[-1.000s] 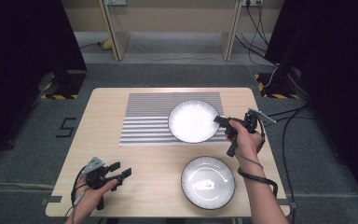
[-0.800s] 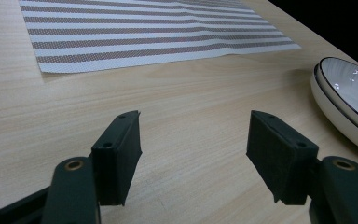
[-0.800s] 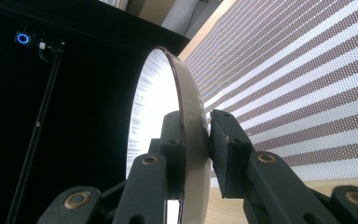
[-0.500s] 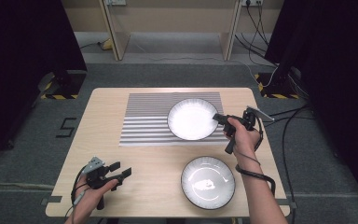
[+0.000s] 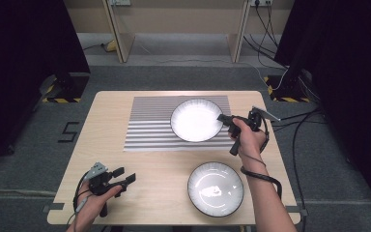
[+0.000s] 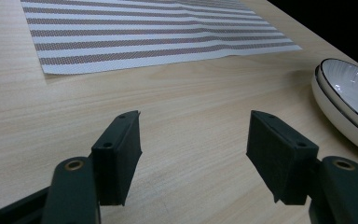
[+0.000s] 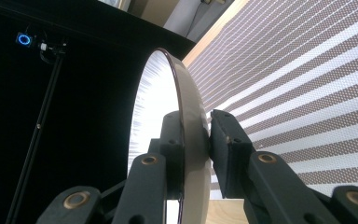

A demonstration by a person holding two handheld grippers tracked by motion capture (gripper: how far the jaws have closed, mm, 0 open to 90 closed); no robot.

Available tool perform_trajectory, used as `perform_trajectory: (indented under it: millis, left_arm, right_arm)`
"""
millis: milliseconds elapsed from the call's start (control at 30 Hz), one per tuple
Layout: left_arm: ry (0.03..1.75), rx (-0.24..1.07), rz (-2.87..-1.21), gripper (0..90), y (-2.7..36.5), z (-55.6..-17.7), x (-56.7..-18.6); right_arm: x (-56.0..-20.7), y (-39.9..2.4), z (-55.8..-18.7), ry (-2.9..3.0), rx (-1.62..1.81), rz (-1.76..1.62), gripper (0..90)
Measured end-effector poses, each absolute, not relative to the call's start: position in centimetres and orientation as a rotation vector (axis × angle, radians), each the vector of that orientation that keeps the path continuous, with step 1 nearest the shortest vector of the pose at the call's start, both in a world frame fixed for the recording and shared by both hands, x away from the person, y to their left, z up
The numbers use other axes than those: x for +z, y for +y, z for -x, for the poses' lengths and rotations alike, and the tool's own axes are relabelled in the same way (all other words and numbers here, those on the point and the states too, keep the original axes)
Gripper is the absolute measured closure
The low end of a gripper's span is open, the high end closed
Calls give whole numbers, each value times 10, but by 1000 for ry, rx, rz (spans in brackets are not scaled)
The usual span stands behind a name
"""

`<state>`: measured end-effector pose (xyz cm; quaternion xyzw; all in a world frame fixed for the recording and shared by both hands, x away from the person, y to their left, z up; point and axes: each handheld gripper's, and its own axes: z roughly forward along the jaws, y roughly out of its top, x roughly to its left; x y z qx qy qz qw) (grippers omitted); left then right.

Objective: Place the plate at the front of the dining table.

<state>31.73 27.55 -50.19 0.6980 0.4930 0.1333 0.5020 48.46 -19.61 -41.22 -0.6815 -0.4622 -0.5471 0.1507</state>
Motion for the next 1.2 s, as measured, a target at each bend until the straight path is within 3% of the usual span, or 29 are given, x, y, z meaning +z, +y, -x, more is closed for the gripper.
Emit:
perform_trajectory:
  millis: [1200]
  left_arm:
    - [1190, 322, -1689, 346, 276, -318, -502]
  right_arm:
    - [-412, -177, -507, -1321, -1553, 1970, 748]
